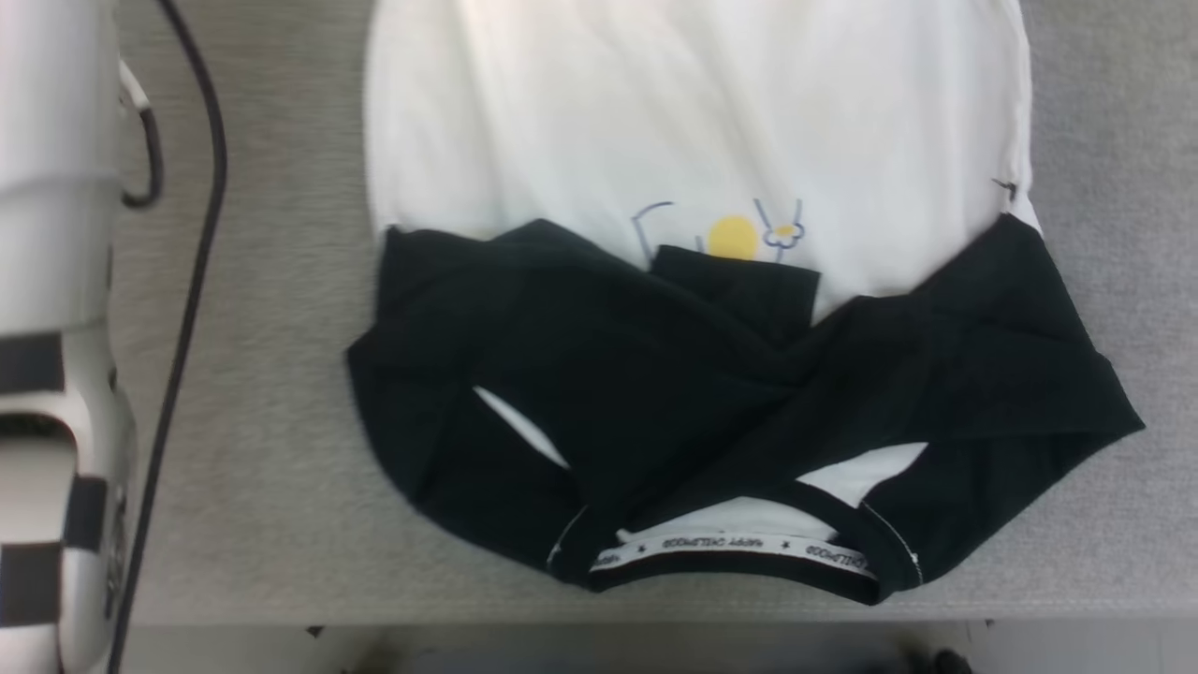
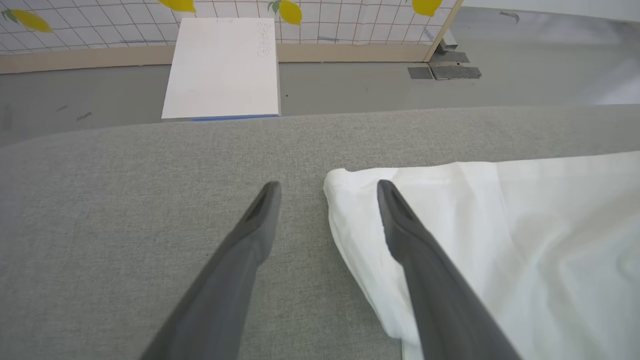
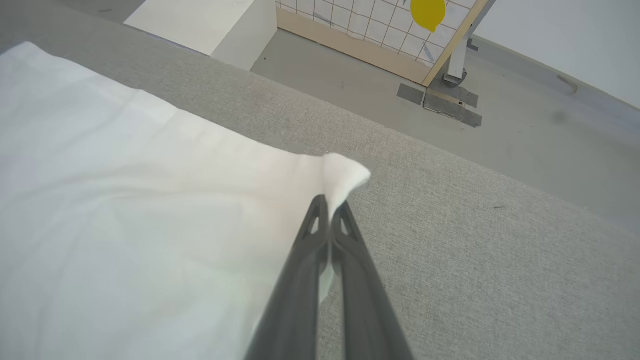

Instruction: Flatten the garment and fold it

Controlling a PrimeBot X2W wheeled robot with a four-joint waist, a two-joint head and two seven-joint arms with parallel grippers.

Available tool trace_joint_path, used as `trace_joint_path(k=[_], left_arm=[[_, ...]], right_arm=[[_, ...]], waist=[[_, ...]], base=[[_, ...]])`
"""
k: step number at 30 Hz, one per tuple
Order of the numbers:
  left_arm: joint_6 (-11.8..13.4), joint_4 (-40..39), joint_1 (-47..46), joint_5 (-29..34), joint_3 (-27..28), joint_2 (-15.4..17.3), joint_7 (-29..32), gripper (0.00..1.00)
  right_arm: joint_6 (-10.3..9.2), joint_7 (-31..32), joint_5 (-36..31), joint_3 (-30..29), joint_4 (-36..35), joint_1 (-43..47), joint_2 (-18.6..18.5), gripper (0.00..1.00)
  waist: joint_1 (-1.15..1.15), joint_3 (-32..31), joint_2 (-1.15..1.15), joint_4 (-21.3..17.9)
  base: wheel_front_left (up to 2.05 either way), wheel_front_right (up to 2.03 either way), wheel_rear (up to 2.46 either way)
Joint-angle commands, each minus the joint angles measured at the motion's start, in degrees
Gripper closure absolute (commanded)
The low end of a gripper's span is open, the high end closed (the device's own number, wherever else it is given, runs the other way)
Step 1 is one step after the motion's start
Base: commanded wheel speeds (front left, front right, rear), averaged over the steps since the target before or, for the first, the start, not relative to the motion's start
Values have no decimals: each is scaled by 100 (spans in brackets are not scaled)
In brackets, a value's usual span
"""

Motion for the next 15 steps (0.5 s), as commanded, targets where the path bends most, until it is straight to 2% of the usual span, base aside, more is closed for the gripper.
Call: trace_joint_path(k=[1,10,14,15], left_arm=[[83,136,-165,128,-76,49,128,0],[424,700,-594,477,-347,213,835,0],[594,910,-479,461,-424,286,1582,0],[645,907,-430,379,-389,270,1791,63]], right_arm=[[20,-53,83,90,-61,-19,-9,100],[20,-223,449,406,-301,-69,-68,100],[20,-284,519,526,-307,-54,-111,100],[20,-297,541,546,-305,-52,-122,100]], waist=[[0,397,0,-364],[0,782,0,-586],[0,819,0,-578],[0,818,0,-571]], base=[[0,0,0],[0,0,0],[0,0,0],[0,0,0]])
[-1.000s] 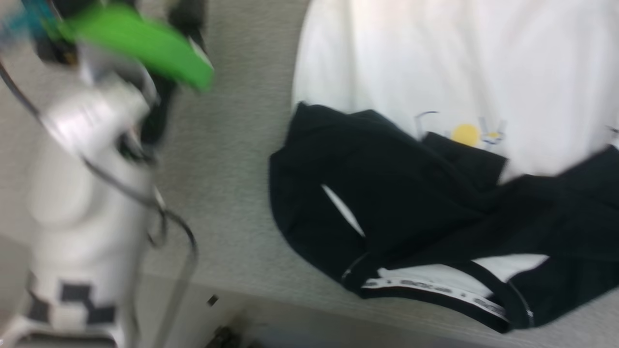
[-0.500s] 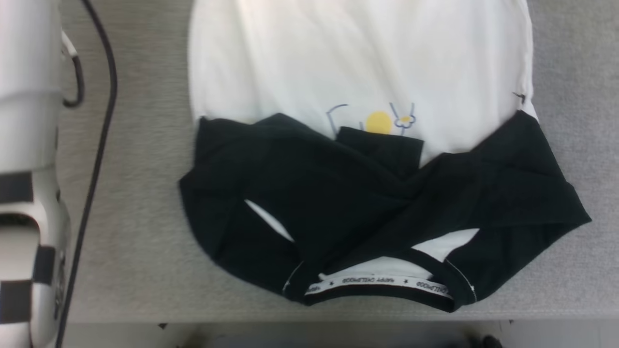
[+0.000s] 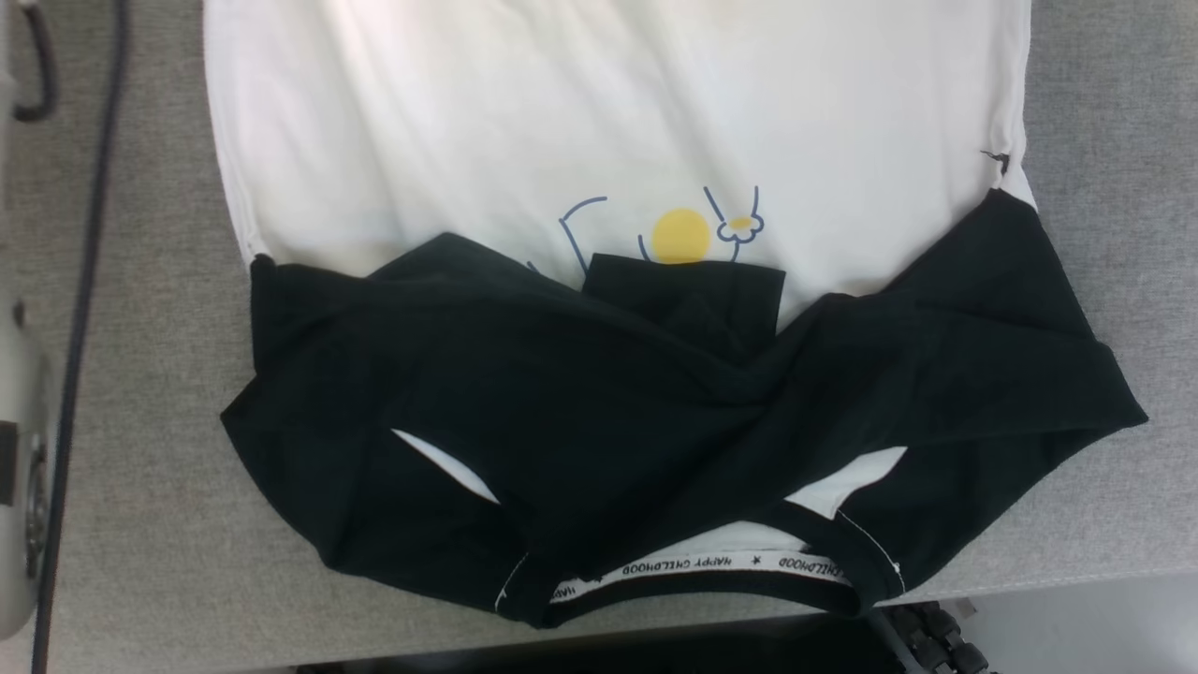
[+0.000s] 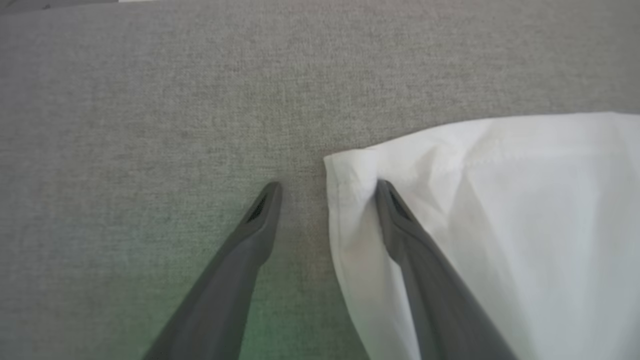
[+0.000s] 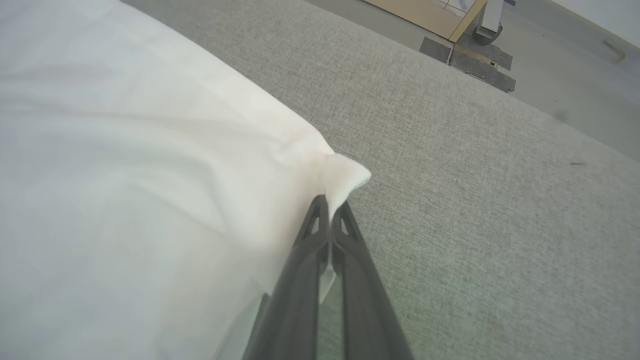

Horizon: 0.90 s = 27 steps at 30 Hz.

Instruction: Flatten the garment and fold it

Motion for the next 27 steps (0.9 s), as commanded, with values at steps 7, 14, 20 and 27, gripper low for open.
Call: trace_joint_path(k=[7,14,20,27], left_arm=[[13,-368,534,-402,190,-24,120,100],[-88,-705,498,-613,582,-110,-1081,100],[-521,-632,577,-837,756,-179,-1982,100],[-1013,-517,1214,-1108,741,-278,-2613,100]], right_arm=[[20,-133,53,50,33,-82,-104,100],[20,-405,-53,-96,268,-50,-109,100],[20,-786,-100,-318,427,120,-177,100],[20,-979,19,-422,518,695,-288,100]], waist=[[0,6,0,45],[0,-319,0,151],[0,-877,0,342],[0,-1922,0,542]], base=[[0,0,0],[0,0,0],[0,0,0],[0,0,0]])
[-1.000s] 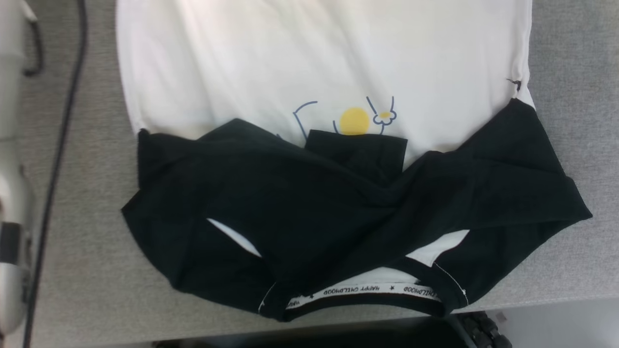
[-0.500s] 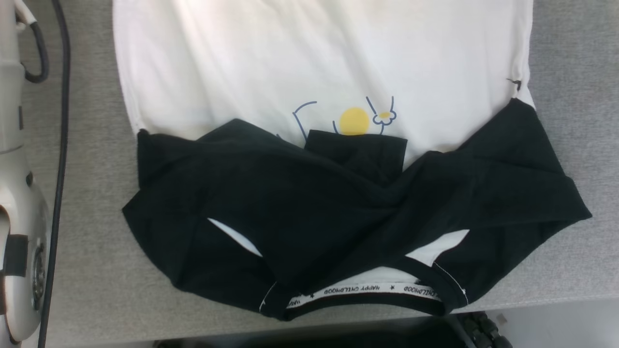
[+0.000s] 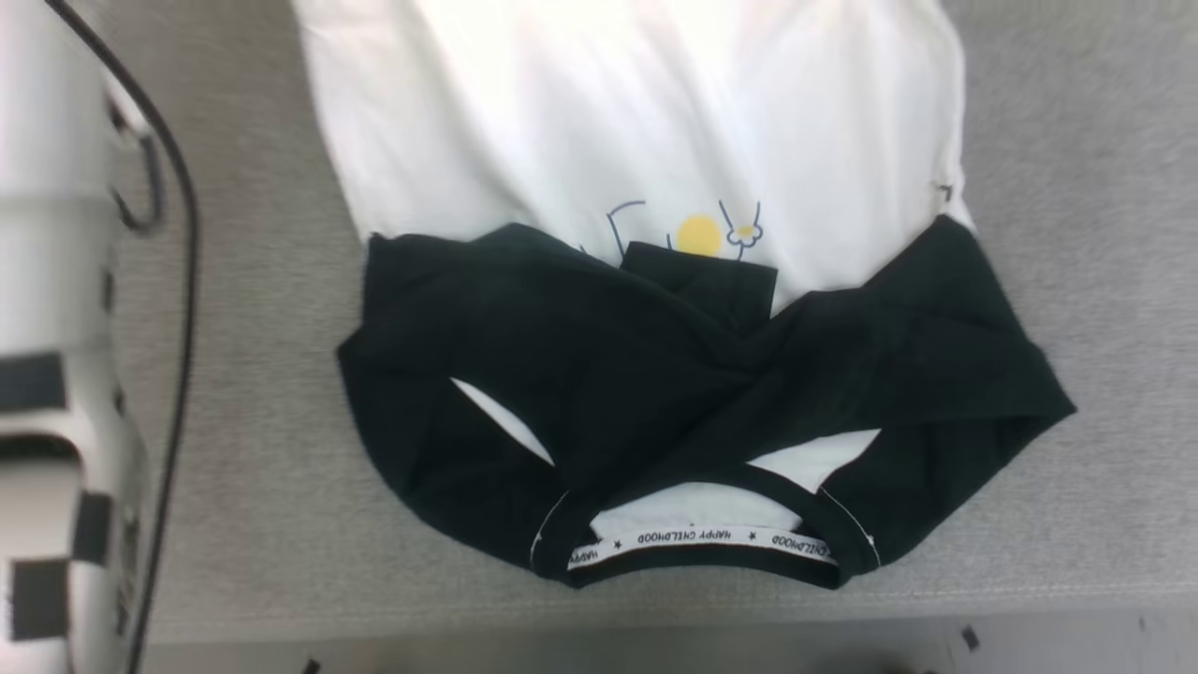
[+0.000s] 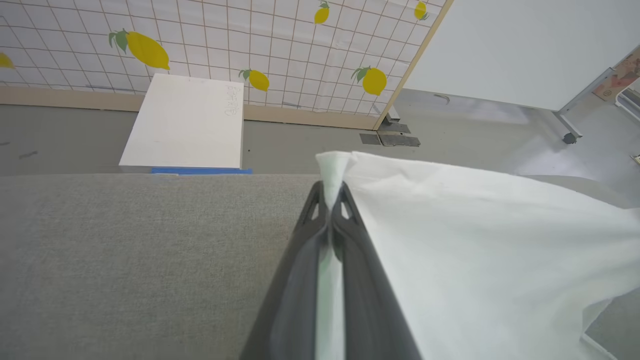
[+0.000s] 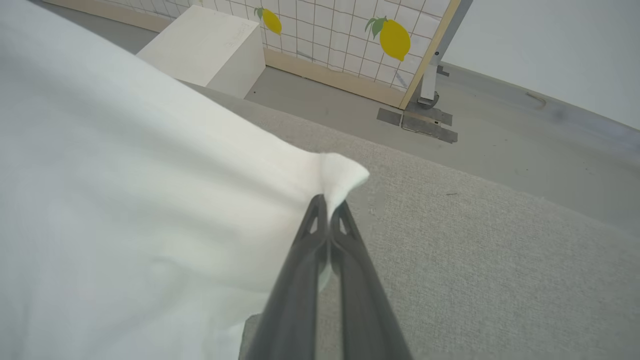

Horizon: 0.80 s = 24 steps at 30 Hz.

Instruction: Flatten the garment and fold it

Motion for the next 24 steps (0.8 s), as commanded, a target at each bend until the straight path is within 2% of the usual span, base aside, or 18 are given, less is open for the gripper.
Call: trace_joint_path(k=[1,7,11,18,24], left_arm=[[-61,9,297,-58,-10,-3,-82,100],[-194,-389,1624,-422,-140,-138,-143,100],[-173,-941,2654,-628,-182,-192,-93,100],[116,-2225,4580,-755,-202,33,151,100],[390,-3008,5897,-923,-219,-4,216,100]], right_arm=[[19,-28,54,29,8,243,-39,100],[19,-38,426,36,-258,1333,-191,100],[19,-10,673,-145,-621,2330,-282,100],[19,140,773,-570,-1311,4007,-208,100],[19,284,702,-933,-1688,4957,4,100]], waist=[[0,-879,0,237],[0,-1878,0,393],[0,-2385,0,458],[0,-2979,0,397],[0,-3186,0,371]], base=[[0,0,0],[0,0,0],[0,0,0],[0,0,0],[0,0,0]])
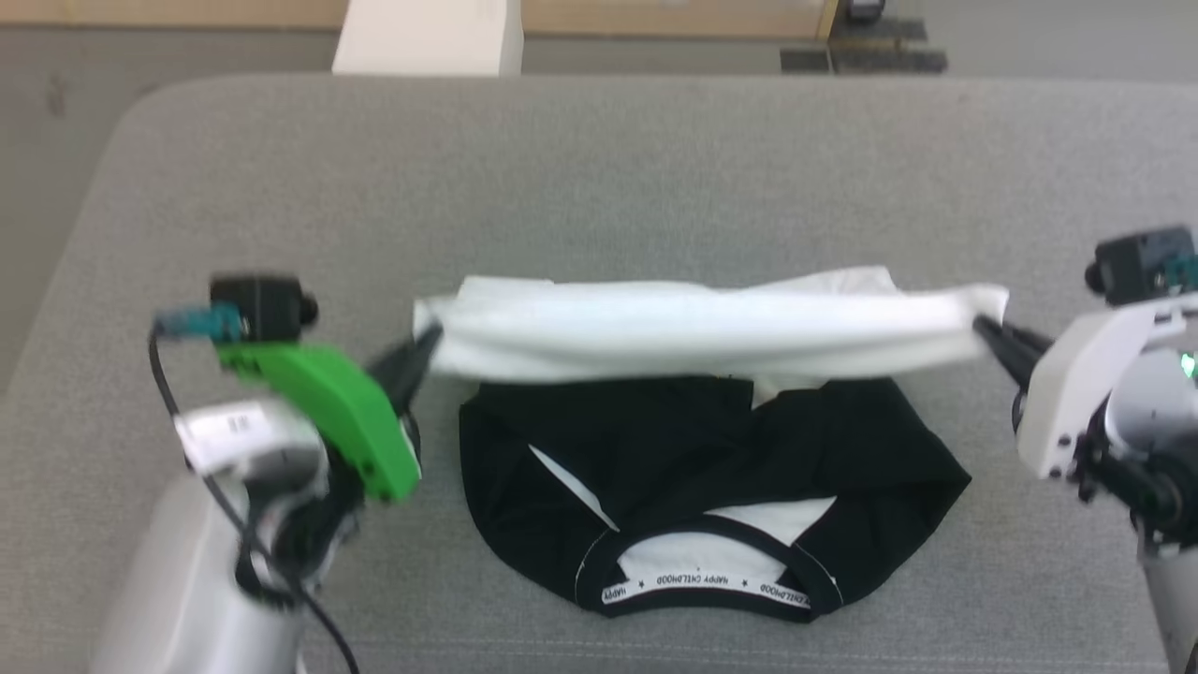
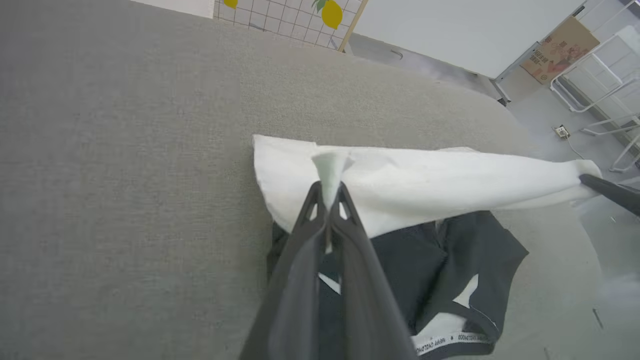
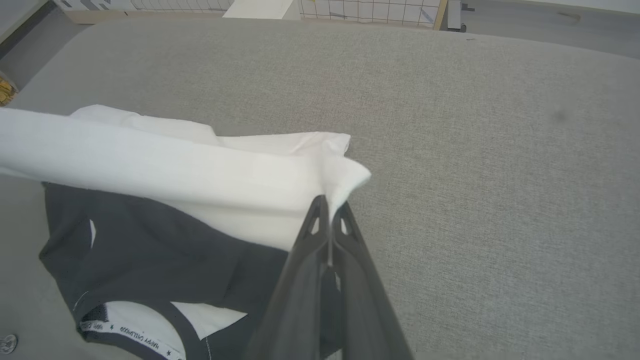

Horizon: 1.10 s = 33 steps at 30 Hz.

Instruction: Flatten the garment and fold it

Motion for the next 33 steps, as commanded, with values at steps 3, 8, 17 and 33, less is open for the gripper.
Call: trace_joint_path(k=[3,8,17,33], left_arm=[[130,-158,612,-101,14,-56,-73,100],[238,-100,1271,-171,47,-150,-266,100],[122,923,1568,-160,-250,-399,-433,100],[437,2081,1203,309,-382,-145,-484,0]], right_arm=[[19,51,-72,-140,-130,418,173,100],[19,60,-136,-219,-140,974,366,100],[19,-124,-369,-196,355,1522,728,100],[19,-227,-353,26,756,1697,609,0]], waist=[[1,-315,0,7],[1,-373,0,-6],[1,-234,0,-37],[1,-253,0,-91]], base=[[0,0,0],[0,0,0],[0,0,0],[0,0,0]])
